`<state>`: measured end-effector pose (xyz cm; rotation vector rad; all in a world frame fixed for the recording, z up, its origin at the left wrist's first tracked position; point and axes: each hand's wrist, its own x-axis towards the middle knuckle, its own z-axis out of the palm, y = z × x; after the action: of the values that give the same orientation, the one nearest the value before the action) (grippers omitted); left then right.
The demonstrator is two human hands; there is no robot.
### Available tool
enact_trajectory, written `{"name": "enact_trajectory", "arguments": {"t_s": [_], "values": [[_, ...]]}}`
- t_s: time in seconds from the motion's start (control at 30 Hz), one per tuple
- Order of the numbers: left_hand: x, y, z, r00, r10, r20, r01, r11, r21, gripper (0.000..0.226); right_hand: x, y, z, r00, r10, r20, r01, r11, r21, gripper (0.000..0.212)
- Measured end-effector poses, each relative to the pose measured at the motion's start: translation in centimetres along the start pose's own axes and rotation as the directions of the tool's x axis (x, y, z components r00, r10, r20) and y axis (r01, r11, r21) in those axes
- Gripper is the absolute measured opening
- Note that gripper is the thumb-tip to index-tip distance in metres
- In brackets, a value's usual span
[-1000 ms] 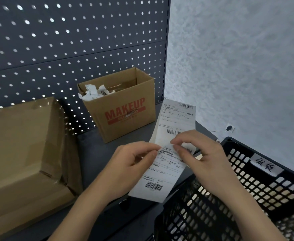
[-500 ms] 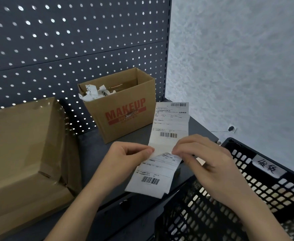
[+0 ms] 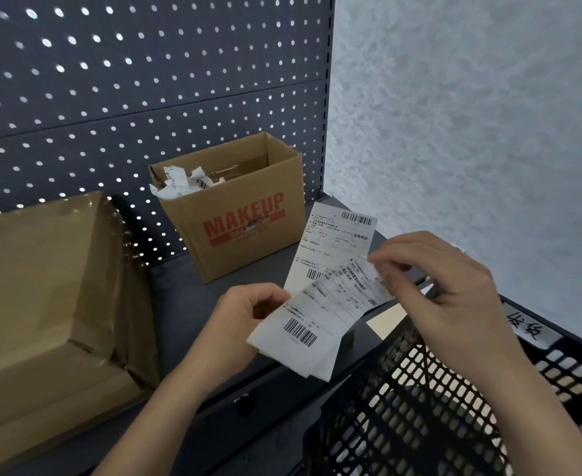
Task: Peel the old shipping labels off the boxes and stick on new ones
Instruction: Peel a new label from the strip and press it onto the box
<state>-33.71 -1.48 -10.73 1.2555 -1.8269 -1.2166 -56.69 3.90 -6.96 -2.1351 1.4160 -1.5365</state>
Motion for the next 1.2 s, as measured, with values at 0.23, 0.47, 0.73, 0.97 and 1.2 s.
{"name": "enact_trajectory", "arguments": {"t_s": [0.23,0.47,0.73,0.97,1.2], "values": [[-0.3,-0.9,-0.2,0.998,0.037,-0.052,-0.027,0.985,0.170,0.025,0.2,0.5,-0.3,0.996,0.085,-0.032,-0.084,0.996,0.037,0.022],[0.1,-2.3,-0.6,0.992,0.109,-0.062,-0.078,0.924,0.375,0.046,0.6,0.9,-0.5,0.990,0.134,-0.045,-0.133,0.991,0.027,0.025],[0.2,-3.6,-0.9,0.988,0.142,-0.067,-0.099,0.893,0.439,0.029,0.9,1.7,-1.2,0.975,0.194,-0.111,-0.188,0.980,0.065,0.030],[0.1,-3.6,-0.8,0.981,0.175,-0.088,-0.122,0.897,0.426,0.016,1.1,2.8,-2.0,0.959,0.232,-0.159,-0.223,0.972,0.077,0.030],[-0.1,-4.0,-0.9,0.986,0.144,-0.088,-0.093,0.898,0.430,0.017,1.6,3.4,-2.7,0.947,0.251,-0.203,-0.235,0.967,0.100,0.032]]}}
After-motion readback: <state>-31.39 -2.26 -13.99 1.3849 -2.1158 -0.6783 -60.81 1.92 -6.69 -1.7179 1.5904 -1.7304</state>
